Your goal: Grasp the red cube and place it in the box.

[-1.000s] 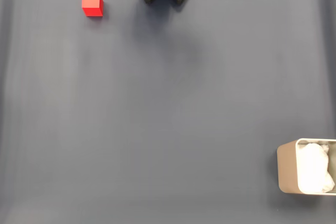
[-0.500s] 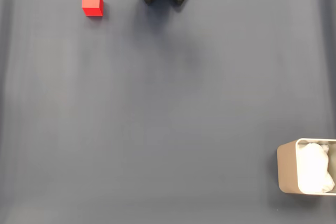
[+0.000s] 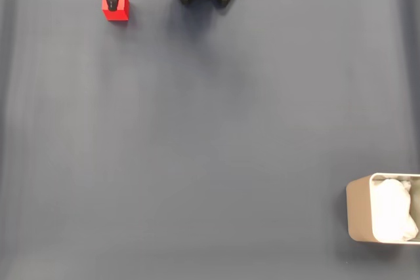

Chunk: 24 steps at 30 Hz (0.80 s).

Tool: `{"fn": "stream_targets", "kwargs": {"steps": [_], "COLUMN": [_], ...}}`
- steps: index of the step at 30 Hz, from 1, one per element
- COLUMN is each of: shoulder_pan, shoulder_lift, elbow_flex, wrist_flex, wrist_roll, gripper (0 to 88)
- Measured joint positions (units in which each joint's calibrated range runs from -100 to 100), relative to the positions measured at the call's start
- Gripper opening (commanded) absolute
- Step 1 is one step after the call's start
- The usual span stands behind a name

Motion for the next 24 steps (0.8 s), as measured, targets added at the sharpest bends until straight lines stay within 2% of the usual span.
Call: {"fn": "stream_targets", "kwargs": {"steps": [24], "shoulder_pan": [0.9], "shoulder_lift": [-0.7], "elbow_flex": [11.1], "wrist_flex": [-12.3], "wrist_roll": [-1.5], "gripper": [34.5]}}
